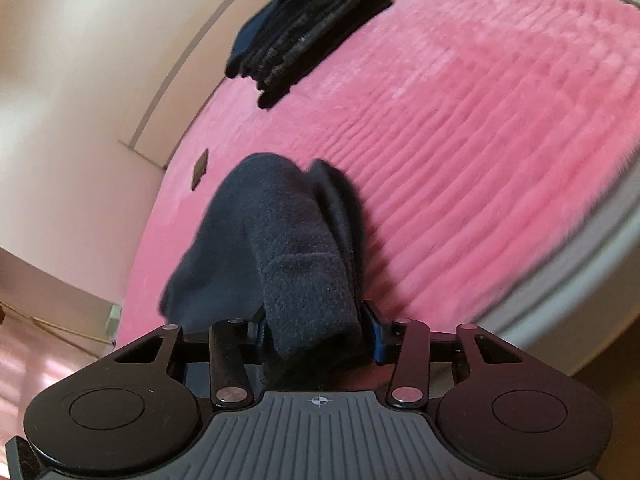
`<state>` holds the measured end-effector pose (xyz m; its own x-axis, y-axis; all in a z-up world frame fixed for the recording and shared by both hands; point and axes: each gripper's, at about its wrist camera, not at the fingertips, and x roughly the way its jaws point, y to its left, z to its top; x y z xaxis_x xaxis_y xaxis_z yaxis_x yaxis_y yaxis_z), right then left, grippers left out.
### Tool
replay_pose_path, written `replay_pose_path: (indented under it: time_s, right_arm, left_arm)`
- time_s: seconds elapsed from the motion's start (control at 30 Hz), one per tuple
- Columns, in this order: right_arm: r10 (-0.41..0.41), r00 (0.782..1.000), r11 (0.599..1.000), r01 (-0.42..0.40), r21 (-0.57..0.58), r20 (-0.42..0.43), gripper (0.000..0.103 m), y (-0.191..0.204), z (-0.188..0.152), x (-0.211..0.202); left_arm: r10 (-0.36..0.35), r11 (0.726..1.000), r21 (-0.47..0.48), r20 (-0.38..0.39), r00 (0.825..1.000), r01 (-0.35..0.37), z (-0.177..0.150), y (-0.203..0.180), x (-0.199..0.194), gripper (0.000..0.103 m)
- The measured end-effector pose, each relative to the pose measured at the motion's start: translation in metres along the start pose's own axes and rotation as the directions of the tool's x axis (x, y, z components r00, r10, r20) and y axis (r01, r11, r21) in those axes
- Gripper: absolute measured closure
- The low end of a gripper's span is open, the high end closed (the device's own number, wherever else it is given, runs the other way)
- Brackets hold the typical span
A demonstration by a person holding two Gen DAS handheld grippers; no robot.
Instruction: Fold clothes
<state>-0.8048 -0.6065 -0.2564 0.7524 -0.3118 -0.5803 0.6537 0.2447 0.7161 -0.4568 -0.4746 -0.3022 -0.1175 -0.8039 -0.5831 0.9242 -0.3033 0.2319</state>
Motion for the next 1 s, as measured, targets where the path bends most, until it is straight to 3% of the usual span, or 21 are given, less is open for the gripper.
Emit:
replay_pose_path:
  time_s: [0.17,0.23,0.37,0.47,0.67,0.77,0.8,0.83,0.9,1.0]
  right_arm:
    - [-0.012,0.999,1.0,0.012,0.001,0.039,0.059,0.009,-0.042,-0.011]
    - [-0.03,0.998,0.999,0.029,0.025,0.061,0.059,-0.004,-0.041,-0.009]
    - [-0.039,0.997,0.999,0.041,-0.023,0.071,0.059,-0.009,-0.027,-0.007]
    - [-0.076,0.991,0.983,0.093,-0.159,0.112,0.037,0.009,-0.018,-0.004]
    - [-0.103,0.982,0.946,0.145,-0.289,0.156,0.037,0.031,0.015,0.011]
    - [-0.102,0.991,0.961,0.121,-0.248,0.087,0.039,0.037,0.028,0.029]
    - [-0.1,0.993,0.967,0.11,-0.23,0.056,0.056,0.038,0.032,0.034]
    - [-0.12,0.993,0.966,0.121,-0.228,0.018,0.059,0.038,0.035,0.038]
    - [-0.194,0.98,0.955,0.177,-0.24,-0.05,0.059,0.045,0.042,0.041]
    - [-0.216,0.967,0.96,0.185,-0.213,-0.134,0.059,0.057,0.051,0.035]
  left_arm:
    - [0.052,0.998,-0.027,0.003,0.999,-0.052,0.0,0.018,-0.006,0.037]
    - [0.044,0.997,-0.059,-0.007,0.999,-0.044,0.0,0.027,-0.002,0.037]
    - [0.021,0.994,-0.111,-0.037,0.999,-0.025,-0.001,0.041,0.019,0.037]
    - [-0.02,0.987,-0.16,-0.039,0.999,0.013,-0.01,0.05,0.034,0.036]
    - [-0.138,0.951,-0.283,-0.037,0.99,0.122,-0.022,0.076,0.056,0.028]
    - [-0.186,0.937,-0.314,-0.071,0.98,0.155,-0.015,0.086,0.059,0.029]
    - [-0.19,0.938,-0.312,-0.101,0.977,0.15,-0.009,0.088,0.057,0.032]
    - [-0.194,0.939,-0.31,-0.131,0.972,0.145,-0.002,0.09,0.055,0.037]
    - [-0.193,0.946,-0.295,-0.184,0.964,0.133,0.018,0.092,0.048,0.042]
    - [-0.216,0.947,-0.285,-0.236,0.947,0.145,0.06,0.094,0.036,0.042]
